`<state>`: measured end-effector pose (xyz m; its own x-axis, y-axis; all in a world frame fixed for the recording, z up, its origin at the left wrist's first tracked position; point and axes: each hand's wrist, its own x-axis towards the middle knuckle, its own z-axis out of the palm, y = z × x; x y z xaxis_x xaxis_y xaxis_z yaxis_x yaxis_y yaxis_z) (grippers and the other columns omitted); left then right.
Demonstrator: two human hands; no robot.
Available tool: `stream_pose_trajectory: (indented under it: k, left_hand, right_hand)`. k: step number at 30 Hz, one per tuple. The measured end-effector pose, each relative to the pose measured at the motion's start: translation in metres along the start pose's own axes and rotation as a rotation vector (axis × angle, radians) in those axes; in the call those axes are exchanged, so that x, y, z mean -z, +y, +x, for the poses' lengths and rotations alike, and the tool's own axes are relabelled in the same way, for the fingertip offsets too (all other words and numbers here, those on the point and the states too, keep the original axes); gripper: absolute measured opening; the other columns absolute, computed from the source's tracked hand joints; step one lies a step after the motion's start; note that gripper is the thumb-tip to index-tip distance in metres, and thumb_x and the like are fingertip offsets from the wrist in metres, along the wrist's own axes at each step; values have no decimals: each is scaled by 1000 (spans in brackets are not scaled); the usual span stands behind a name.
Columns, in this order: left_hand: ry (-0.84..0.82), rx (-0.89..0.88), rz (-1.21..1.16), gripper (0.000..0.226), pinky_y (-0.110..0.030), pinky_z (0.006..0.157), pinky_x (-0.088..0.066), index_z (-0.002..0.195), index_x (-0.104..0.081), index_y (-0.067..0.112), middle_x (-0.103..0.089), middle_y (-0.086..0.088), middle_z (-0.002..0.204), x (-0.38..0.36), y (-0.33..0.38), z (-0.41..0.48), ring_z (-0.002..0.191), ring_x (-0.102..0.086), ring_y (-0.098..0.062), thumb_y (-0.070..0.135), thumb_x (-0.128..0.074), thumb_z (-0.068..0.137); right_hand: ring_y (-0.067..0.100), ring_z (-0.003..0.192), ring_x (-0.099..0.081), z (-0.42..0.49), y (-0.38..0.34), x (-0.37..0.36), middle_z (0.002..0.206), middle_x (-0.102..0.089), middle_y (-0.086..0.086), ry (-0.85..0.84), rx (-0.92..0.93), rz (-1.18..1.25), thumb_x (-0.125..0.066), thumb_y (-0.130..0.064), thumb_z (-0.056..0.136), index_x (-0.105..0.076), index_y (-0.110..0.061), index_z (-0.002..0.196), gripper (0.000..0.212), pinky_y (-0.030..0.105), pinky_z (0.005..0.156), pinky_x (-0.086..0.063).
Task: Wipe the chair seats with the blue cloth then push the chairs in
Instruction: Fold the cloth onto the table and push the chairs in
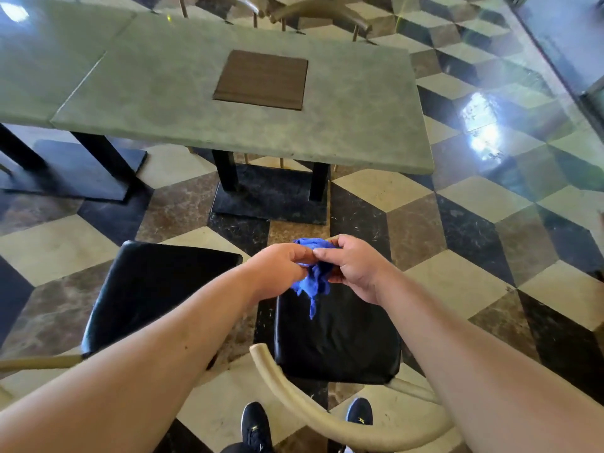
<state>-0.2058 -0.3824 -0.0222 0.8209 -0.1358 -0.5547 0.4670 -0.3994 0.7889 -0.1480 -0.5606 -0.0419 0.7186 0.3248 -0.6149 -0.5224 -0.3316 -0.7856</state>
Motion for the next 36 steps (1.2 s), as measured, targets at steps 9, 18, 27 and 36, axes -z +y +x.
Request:
stream_pose_trajectory:
  k: [9, 18, 27, 36]
  left_hand:
    - [333, -23, 530, 99, -35, 85, -51, 158, -29, 45, -40, 4, 162, 63, 1, -19, 117, -66, -22, 40, -83, 75]
    - [438, -77, 726, 12, -35, 71, -48, 85, -61, 35, -68, 10, 97, 76, 43, -19, 90, -65, -22, 32, -72, 90]
    - [304, 26, 740, 107, -31, 89, -46, 161, -29, 38, -41, 4, 164, 72, 28, -24, 130, -60, -26, 44, -93, 75]
    - [422, -20, 625, 19, -34, 73, -48, 102, -61, 39, -69, 9, 99, 134, 0, -43, 91, -65, -21, 32, -74, 91]
  right_hand:
    - [24, 85, -70, -18, -60, -14, 92, -73, 6, -34, 304, -377, -72, -15, 91, -67, -20, 96, 9, 47, 82, -60]
    - [9, 72, -61, -21, -84, 19, 82, -68, -6, 58, 521, -664, -74, -15, 90, -64, -25, 90, 13, 31, 69, -50]
    - [14, 82, -67, -19, -96, -12, 85, -70, -6, -74, 575, -669, -68, -19, 90, -63, -32, 89, 14, 35, 73, -56]
    - [10, 69, -63, -8, -117, -54, 78, -68, -8, 69, 603, -820, -67, -22, 91, -60, -33, 90, 14, 31, 61, -49]
